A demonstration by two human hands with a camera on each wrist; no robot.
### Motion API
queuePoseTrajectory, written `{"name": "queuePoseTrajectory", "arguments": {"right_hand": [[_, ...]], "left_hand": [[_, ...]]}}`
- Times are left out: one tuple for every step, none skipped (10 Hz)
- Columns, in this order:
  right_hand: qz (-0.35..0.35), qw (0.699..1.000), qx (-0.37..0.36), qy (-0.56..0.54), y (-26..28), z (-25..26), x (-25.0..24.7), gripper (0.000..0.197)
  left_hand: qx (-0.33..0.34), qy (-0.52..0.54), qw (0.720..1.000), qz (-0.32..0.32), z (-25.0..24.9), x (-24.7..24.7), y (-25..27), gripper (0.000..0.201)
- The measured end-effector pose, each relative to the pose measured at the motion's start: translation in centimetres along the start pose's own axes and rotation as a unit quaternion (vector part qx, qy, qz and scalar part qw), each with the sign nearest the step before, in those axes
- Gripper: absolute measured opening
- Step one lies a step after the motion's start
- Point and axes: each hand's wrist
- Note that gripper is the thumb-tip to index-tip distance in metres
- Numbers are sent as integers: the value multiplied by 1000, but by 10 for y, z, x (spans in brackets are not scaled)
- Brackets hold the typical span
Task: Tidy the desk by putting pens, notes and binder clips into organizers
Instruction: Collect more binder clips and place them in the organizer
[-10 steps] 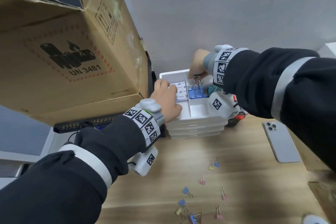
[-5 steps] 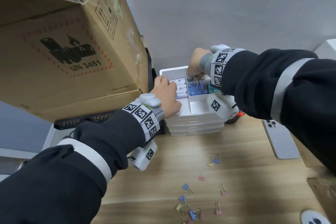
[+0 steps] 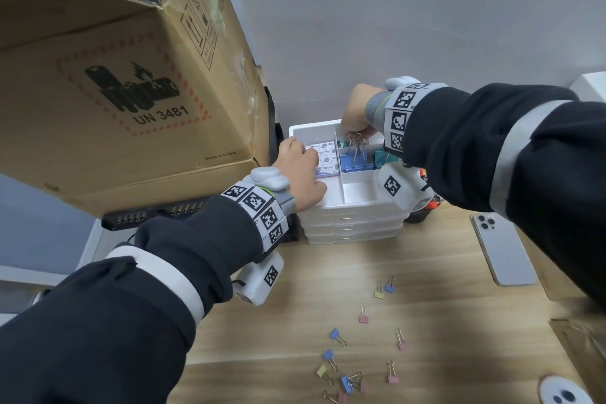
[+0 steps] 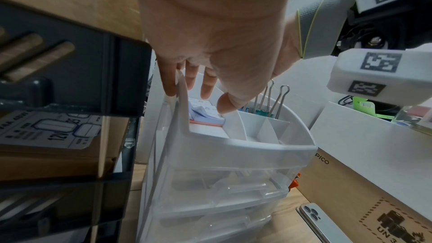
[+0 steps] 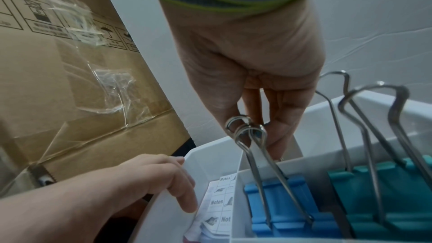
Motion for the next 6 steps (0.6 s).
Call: {"name": "queuePoseTrajectory", "arguments": {"right_hand": [[4,998,24,63,3,6,2,21],[-9,999,33,28,10,10,4,27],[-13,999,38,10,12,4,3,24],[-31,999,19,0,19,2,3,9],[-71,997,-18,16,32,-4,3,5],[-96,993,-66,-21,42,-11,6,13]], "left_hand": [[-2,3,1000,-1,0,-2,0,35],[0,-1,1000,1,-1,-3,2,33],[1,-7,1000,11,-3,-5,5,32],[-4,-11,1000,22,-6,-9,9,32],[-11,-19,999,33,-9,-11,16,34],[-15,-33,998,51,-10,-11,25,36]]}}
Point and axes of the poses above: each hand's wrist, its own y-axis away from the middle knuckle, its own x-axis out of the palm, z = x × y, and after that the axes turned 2 degrees about -z, right-handed
